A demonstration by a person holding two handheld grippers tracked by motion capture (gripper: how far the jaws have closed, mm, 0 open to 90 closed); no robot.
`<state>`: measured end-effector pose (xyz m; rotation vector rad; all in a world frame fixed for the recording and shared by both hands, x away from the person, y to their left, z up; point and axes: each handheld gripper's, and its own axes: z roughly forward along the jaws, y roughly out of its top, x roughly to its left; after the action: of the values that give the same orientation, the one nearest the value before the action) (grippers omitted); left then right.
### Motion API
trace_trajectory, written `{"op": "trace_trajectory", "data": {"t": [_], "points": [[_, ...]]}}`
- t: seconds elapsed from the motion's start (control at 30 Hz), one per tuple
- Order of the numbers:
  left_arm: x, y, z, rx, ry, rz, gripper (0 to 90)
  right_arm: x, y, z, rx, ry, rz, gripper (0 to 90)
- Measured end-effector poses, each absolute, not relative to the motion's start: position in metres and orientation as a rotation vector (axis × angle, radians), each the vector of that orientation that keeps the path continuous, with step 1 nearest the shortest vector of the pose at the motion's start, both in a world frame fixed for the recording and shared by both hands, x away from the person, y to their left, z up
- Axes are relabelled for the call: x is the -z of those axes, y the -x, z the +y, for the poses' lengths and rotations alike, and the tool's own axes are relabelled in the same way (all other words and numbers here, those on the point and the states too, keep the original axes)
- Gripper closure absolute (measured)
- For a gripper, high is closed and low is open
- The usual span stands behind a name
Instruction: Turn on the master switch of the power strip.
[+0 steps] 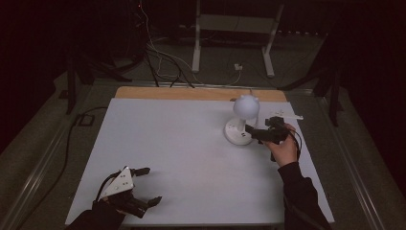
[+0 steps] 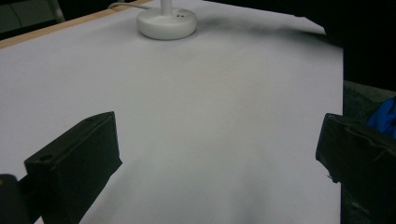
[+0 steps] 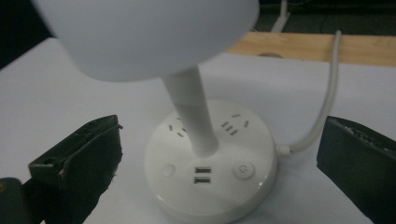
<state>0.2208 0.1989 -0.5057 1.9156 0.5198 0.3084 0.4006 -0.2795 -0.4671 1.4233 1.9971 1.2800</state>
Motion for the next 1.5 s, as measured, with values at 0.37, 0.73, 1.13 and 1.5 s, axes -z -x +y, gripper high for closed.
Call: {"op": "trace_trajectory", "data": {"t": [0.37,0.73,1.13,1.5], "points": [[0.506,-0.221,0.199,-0.311,-1.917,0.52,0.2,0.479,-0.409,-0.281,-1.233,-1.538,1.966,12.2],[0.506,-0.221,0.199,-0.311,-1.915,0.522,0.2,0.486,-0.411,-0.28,-1.162,-1.635,1.923,47.0],[0.506,-0.221,0.2,-0.309,-1.916,0.525,0.2,0.488,-0.412,-0.277,-1.12,-1.644,1.928,66.7],[0.506,-0.222,0.2,-0.309,-1.917,0.523,0.2,0.488,-0.414,-0.275,-1.099,-1.647,1.936,83.3]]}}
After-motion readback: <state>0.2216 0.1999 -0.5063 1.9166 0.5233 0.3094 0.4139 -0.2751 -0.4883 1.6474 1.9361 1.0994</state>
